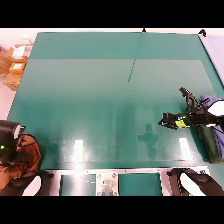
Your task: Fold the shirts.
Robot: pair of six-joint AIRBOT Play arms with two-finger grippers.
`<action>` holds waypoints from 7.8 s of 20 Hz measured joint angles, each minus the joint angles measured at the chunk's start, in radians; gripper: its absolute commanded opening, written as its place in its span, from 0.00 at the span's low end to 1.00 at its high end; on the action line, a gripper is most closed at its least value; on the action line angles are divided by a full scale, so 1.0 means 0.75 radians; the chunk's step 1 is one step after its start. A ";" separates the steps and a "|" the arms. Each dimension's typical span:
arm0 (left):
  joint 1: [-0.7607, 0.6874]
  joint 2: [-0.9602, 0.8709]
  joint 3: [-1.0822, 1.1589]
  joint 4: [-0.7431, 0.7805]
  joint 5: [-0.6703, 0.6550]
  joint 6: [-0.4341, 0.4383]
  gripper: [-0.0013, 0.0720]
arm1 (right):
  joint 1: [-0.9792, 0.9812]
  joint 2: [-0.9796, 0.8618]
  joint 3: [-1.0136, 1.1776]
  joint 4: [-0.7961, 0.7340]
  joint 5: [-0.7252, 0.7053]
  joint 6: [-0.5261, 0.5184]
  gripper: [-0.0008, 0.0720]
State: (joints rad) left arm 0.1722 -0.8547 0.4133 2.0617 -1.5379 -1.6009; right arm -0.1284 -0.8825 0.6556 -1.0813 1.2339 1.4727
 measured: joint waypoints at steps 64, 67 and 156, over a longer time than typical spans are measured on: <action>-0.524 -0.553 1.329 -1.258 0.428 0.334 0.05 | -0.123 -0.464 0.600 0.597 -0.149 -0.439 0.03; -0.515 -0.526 1.811 -1.100 0.263 0.288 0.05 | -0.214 -0.387 1.021 0.613 -0.039 -0.375 0.03; 0.110 -0.605 1.188 -1.593 0.259 0.637 0.05 | -0.332 -0.270 0.260 0.861 -0.037 -0.630 0.03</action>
State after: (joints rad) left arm 0.2550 -1.3087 1.3045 0.8673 -1.3437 -1.1233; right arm -0.3775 -1.0847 0.8509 -0.4358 1.2060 1.0004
